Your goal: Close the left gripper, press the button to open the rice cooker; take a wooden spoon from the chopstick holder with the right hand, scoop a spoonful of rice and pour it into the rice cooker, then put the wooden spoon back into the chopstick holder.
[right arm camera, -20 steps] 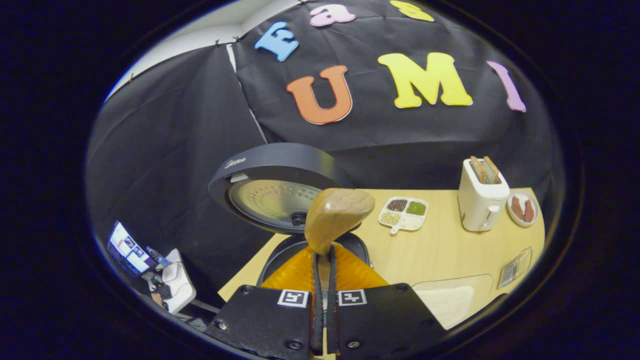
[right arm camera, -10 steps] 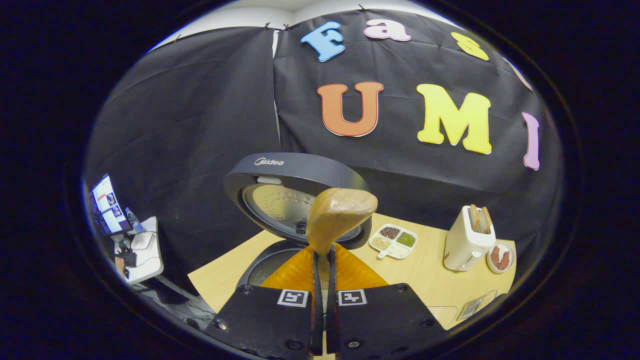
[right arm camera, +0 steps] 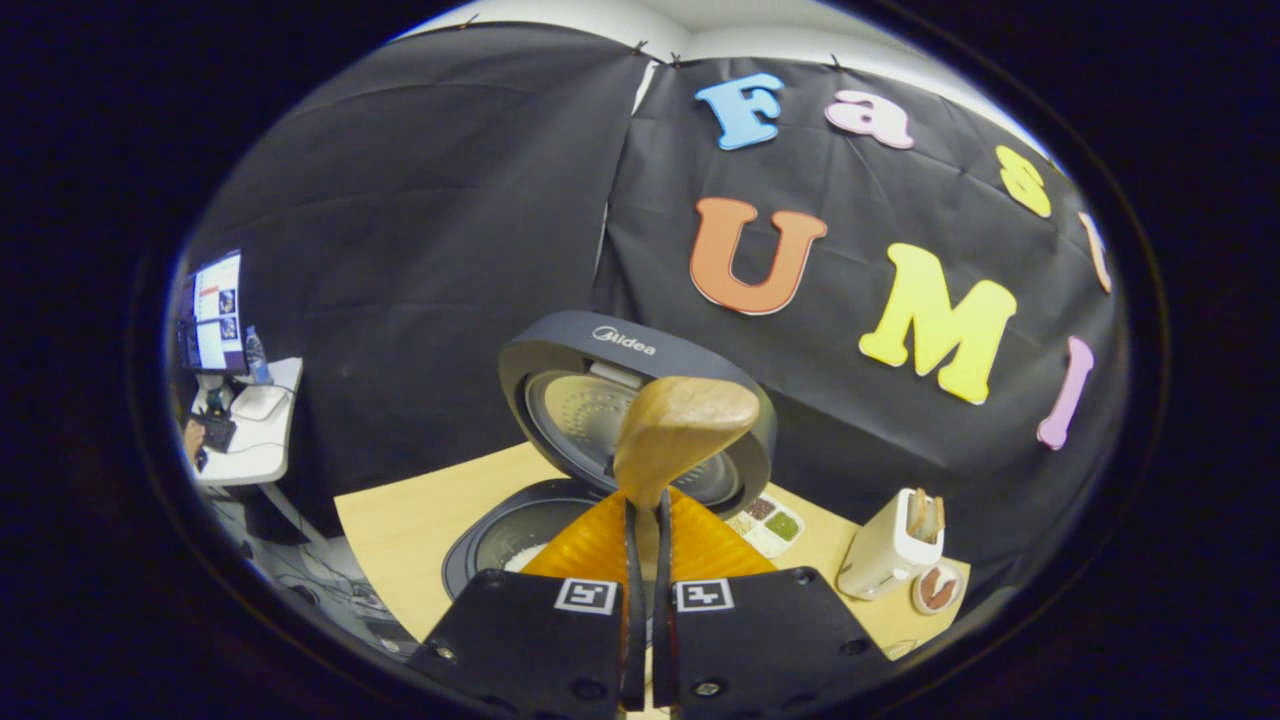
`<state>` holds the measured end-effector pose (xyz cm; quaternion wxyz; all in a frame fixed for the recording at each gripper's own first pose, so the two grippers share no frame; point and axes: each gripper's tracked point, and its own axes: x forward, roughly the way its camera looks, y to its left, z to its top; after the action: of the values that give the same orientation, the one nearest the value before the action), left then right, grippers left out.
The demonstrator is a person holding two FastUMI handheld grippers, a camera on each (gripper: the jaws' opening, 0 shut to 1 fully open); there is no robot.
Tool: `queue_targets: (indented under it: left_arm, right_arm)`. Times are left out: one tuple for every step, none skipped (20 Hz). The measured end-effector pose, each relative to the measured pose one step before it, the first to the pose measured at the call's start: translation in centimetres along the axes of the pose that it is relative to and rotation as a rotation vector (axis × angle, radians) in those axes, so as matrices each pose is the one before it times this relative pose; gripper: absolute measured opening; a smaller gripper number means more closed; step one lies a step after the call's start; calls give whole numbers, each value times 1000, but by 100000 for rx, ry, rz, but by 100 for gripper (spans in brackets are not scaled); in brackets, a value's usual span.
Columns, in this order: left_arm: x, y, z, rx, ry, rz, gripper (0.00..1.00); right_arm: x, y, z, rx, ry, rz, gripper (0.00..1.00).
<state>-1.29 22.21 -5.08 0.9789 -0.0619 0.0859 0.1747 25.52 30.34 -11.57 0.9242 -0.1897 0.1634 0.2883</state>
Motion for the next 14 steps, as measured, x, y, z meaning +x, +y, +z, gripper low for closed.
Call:
queue_targets:
  left_arm:
    - [56,-51,-12,-169,80,-932,95]
    - [14,-132,-48,-84,192,-1035,95]
    - [84,-142,-27,-22,374,-971,95]
    - [137,-206,-25,199,198,-745,95]
    - [108,-250,18,212,85,-908,95]
    - [67,-244,65,481,-256,-867,95]
    - [-55,-277,193,199,-378,-374,95]
    - [154,-350,100,-142,-228,-630,95]
    - [19,-385,65,-262,-192,-569,95]
    - [111,-419,-30,-263,-36,-750,95]
    - [74,-553,47,-67,-639,-1122,95]
    - [87,-704,87,109,-265,-1576,95]
    - [118,-670,-5,493,-136,-1488,95]
    - [296,-853,-317,763,59,-1514,95]
  right_arm:
    - [-103,132,26,-1613,-389,-311,5]
    - [-87,101,-96,-1114,-46,-262,8]
    - [-13,115,-234,-325,85,263,8]
    - [-85,62,-45,186,218,468,8]
    - [-57,-219,147,768,71,204,8]
    - [-69,-181,158,1192,74,-32,8]
    - [-134,-62,-91,1571,123,-33,8]
    - [28,-34,-237,1918,269,180,8]
    - [-5,-108,-155,2076,281,296,8]
    - [-166,-135,32,2125,383,375,8]
    - [-458,-80,-2,2121,363,467,8]
    - [-480,27,-44,2161,393,591,8]
    - [-602,-45,-21,2231,376,605,8]
    - [-481,-144,78,2191,225,570,8]
